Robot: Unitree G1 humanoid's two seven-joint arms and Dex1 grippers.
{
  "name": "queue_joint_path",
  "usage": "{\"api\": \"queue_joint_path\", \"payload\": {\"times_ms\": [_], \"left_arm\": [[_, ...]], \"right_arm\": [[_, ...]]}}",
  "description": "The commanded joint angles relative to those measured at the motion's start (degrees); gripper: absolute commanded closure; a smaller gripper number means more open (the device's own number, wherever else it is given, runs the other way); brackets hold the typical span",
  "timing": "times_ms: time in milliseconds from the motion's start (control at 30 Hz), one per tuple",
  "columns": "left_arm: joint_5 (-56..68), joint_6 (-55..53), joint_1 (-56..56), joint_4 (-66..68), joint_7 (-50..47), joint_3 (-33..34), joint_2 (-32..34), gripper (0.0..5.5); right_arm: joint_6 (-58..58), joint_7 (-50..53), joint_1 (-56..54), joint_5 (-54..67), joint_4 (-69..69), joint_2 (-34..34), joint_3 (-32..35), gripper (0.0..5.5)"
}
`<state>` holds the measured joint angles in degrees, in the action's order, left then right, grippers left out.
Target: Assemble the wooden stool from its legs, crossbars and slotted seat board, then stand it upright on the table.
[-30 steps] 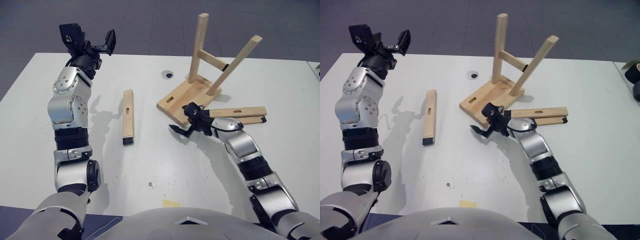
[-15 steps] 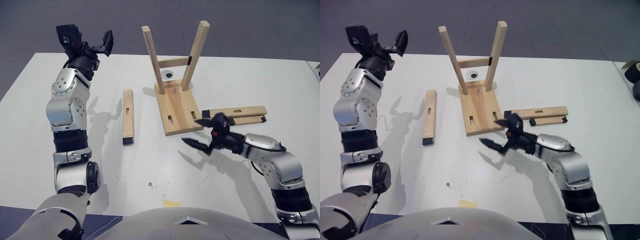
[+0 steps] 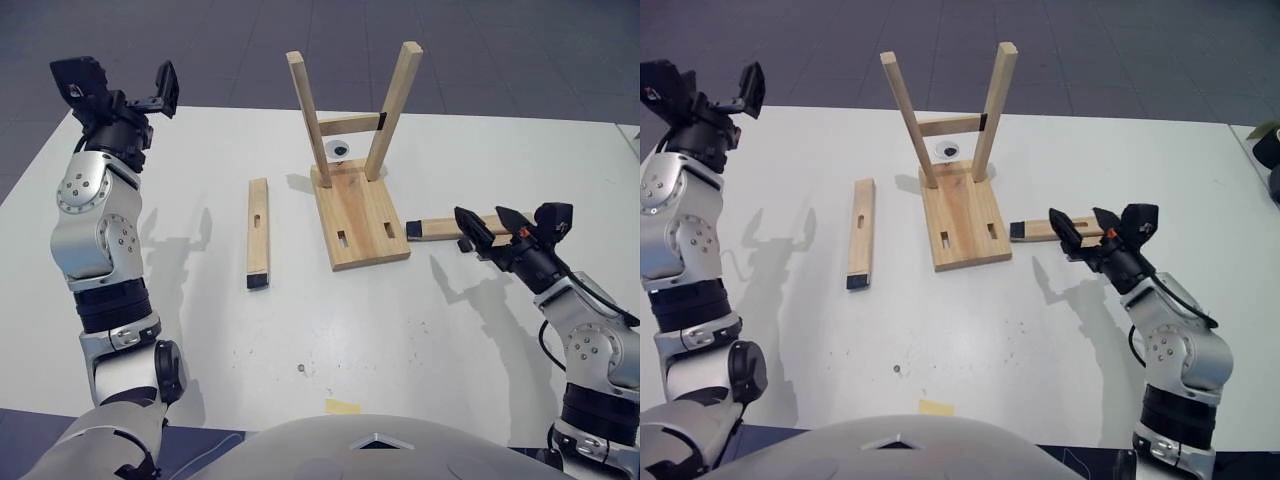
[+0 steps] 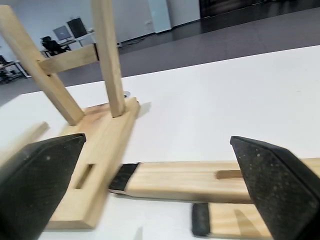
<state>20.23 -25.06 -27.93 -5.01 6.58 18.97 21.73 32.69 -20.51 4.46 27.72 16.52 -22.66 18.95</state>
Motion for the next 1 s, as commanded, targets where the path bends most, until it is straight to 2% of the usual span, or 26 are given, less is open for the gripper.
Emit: {"api": "queue_joint_path", "payload": {"times_ms": [33, 100, 233, 467, 733, 1000], "left_arm": [[-1.2, -0.3, 3.4, -2.1, -0.6, -1.9, -1.8, 0.12], [-1.3, -0.5, 4.0, -2.8, -0.9, -2.5, -2.6, 0.12], [-1.5, -0.7, 5.4, -3.8, -1.0, -3.4, -3.5, 0.12], [-1.3, -1.4, 7.4, -5.0, -1.7, -3.8, -4.2, 0.12], [-1.4, -1.3, 8.0, -5.7, -2.6, -4.3, -5.7, 0.12], [-1.3, -1.1, 10.0, -6.5, -3.0, -3.6, -6.1, 0.12]], "right_arm": [[-5.4, 7.4, 2.3, -10.8, -1.3, 2.8, -6.2, 0.10], [-5.1, 13.2, 2.7, -15.6, -1.9, 4.8, -7.8, 0.10], [-3.8, 18.4, 2.5, -22.9, -1.1, 6.4, -12.8, 0.10], [1.6, 22.1, -1.5, -27.6, -3.5, 9.1, -15.9, 0.10], [2.6, 26.4, -7.2, -28.4, -12.3, 12.8, -13.1, 0.10], [7.2, 28.1, -1.7, -27.1, -7.7, 12.5, -5.0, 0.10]]}}
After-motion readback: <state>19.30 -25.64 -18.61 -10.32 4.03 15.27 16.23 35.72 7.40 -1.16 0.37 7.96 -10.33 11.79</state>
